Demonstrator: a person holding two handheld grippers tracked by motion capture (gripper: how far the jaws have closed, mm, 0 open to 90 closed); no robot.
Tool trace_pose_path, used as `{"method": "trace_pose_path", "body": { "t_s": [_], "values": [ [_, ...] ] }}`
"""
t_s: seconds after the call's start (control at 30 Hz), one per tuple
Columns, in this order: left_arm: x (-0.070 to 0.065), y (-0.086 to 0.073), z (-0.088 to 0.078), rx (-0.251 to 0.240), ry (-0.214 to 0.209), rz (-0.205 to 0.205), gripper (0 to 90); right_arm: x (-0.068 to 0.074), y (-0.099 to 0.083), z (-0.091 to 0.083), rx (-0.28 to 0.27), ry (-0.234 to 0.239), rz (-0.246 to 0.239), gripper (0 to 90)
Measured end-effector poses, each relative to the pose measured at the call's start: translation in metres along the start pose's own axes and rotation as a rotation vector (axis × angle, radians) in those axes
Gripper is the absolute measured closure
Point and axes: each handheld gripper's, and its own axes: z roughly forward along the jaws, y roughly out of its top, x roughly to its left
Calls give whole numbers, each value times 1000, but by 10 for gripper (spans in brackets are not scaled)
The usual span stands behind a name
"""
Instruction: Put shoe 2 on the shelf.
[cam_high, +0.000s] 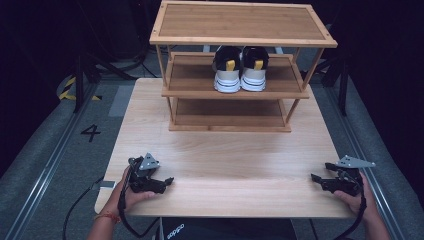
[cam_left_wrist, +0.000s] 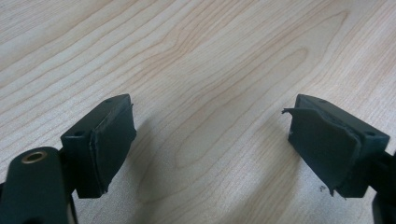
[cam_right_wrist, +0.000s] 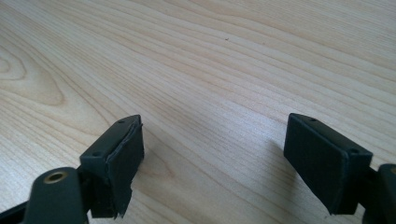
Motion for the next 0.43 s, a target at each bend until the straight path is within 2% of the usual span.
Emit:
{"method": "trace_pose_path", "body": {
  "t_s": [0.43],
  "values": [
    [0, 0, 0, 0, 0, 0, 148, 0, 0, 0, -1, -3, 0, 200]
  ]
}}
